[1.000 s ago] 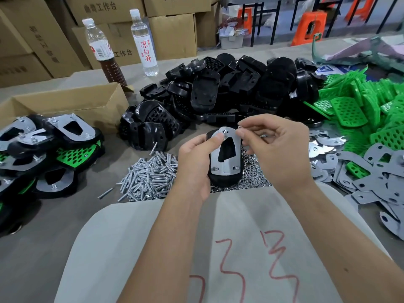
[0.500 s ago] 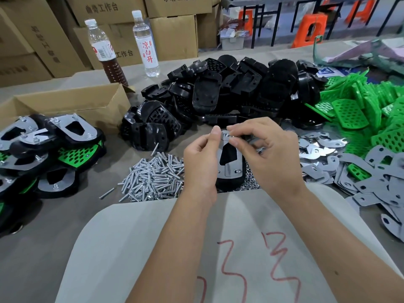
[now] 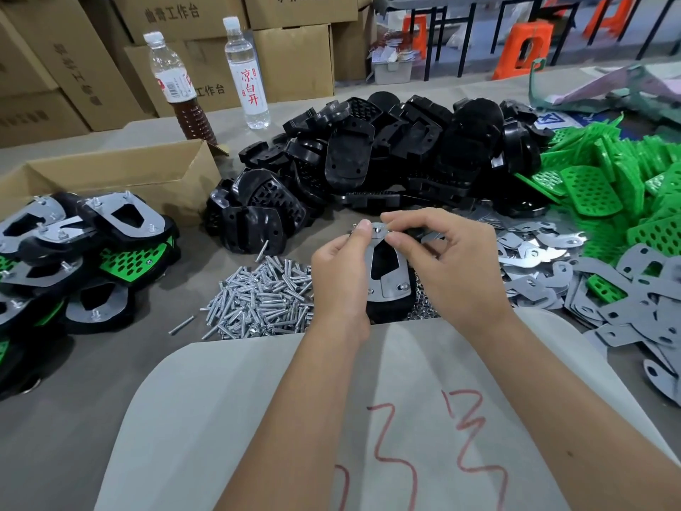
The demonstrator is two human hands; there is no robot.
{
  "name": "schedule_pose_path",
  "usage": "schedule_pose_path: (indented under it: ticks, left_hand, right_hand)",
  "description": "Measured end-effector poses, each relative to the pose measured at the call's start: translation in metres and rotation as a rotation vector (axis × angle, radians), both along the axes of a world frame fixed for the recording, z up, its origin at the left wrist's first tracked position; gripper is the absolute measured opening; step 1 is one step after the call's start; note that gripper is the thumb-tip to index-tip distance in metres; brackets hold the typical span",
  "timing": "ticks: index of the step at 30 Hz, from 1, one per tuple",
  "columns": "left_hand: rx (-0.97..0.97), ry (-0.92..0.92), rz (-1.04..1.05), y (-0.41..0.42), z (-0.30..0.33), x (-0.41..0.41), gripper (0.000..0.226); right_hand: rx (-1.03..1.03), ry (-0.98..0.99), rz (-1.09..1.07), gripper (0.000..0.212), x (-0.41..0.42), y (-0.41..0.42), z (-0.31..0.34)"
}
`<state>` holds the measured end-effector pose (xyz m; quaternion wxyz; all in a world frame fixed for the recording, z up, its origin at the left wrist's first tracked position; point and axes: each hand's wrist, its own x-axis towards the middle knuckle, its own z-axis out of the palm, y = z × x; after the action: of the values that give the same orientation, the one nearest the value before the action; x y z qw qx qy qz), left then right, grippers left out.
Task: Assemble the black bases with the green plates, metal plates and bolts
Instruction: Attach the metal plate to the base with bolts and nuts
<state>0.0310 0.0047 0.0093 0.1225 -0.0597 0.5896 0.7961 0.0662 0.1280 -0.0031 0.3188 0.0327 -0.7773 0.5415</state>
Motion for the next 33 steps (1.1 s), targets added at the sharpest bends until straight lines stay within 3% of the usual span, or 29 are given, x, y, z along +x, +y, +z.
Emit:
schedule_pose_path:
  ticks: [5, 13, 27, 33]
  left_hand:
    - [-0.083, 0.097, 0.036, 0.002, -0.001, 0.001, 0.038]
    - [-0.317, 0.322, 0.026, 0.006, -0.006, 0.001, 0.033]
    - [-0.214, 0.315, 0.007, -0.001, 0.005, 0.005, 0.033]
    - [-0.219, 0.323, 0.027, 0.002, 0.000, 0.000, 0.028]
  right_hand:
    - [0.076, 0.055, -0.078, 0.007, 0.000, 0.000, 0.003]
    - [0.233, 0.103, -0.128, 0.006, 0.000, -0.005, 0.008]
    - [0.385, 0.134, -0.046, 0.010, -0.001, 0.008, 0.020]
    - [0.335, 0.137, -0.046, 0.003, -0.001, 0.009, 0.023]
